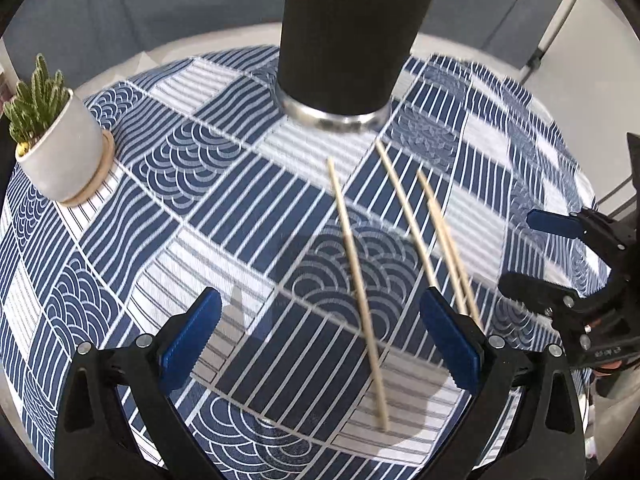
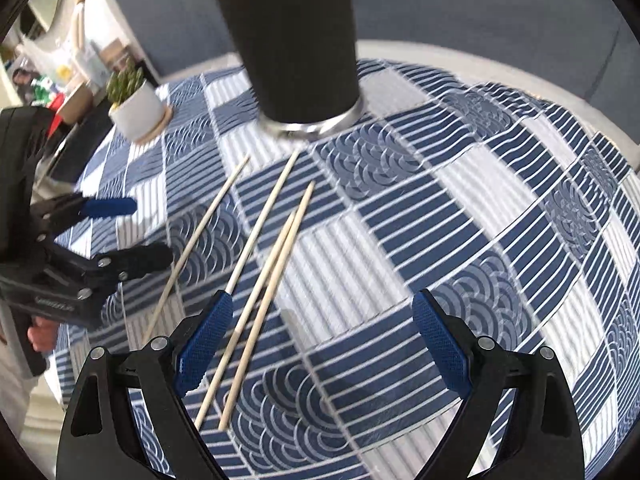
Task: Organize utensils
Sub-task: 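Open both grippers and move them back down to the loose sticks, then grasp a stick with the right gripper while the left gripper grasps another, then carry both sticks over the black cup and lower them inside, then open both grippers and return them to the last sticks on the cloth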
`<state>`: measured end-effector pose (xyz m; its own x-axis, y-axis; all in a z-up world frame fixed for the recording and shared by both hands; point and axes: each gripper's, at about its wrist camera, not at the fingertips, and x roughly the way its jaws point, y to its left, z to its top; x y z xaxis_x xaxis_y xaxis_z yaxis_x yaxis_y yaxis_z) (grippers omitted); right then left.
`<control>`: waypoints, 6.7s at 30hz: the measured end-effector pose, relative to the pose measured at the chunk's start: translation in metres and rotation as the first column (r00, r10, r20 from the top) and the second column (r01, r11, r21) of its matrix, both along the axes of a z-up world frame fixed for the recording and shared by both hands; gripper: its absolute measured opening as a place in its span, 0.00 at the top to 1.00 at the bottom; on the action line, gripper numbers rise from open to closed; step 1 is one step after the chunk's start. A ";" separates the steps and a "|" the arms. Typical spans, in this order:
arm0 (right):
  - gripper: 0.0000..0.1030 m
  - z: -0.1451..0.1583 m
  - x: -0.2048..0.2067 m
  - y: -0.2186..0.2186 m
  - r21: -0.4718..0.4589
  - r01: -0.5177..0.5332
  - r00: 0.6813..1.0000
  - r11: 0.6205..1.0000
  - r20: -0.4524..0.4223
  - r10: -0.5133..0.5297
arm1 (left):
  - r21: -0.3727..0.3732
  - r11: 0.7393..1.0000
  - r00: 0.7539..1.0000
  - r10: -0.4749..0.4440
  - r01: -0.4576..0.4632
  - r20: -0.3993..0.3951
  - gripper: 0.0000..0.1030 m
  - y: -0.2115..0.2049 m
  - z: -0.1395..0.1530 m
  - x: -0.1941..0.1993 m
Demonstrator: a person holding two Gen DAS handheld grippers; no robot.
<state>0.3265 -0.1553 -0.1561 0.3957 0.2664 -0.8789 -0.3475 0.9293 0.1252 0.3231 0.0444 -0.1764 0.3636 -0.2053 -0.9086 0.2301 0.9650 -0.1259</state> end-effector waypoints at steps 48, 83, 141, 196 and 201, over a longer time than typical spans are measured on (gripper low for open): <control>0.95 -0.015 0.007 0.002 -0.223 0.116 0.987 0.968 -0.084 -0.138 | 0.126 0.985 0.992 0.122 -0.117 -0.027 0.93 0.025 -0.007 0.003; 0.95 0.121 0.056 -0.097 0.142 0.253 0.952 0.957 0.137 -0.272 | 0.218 0.955 0.959 0.148 -0.202 0.243 0.96 0.018 0.130 0.036; 0.95 0.159 0.182 -0.001 0.500 -0.341 0.885 0.796 0.456 0.092 | -0.325 0.936 0.790 0.302 -0.138 0.534 0.95 -0.034 0.178 0.115; 0.94 0.125 0.149 -0.002 0.181 -0.340 0.868 0.923 0.437 0.235 | -0.137 0.982 0.836 0.185 -0.133 0.516 0.92 -0.049 0.122 0.076; 0.79 0.130 0.146 -0.006 0.180 -0.322 0.869 0.929 0.445 0.215 | -0.129 0.982 0.836 0.186 -0.139 0.516 0.71 -0.050 0.128 0.078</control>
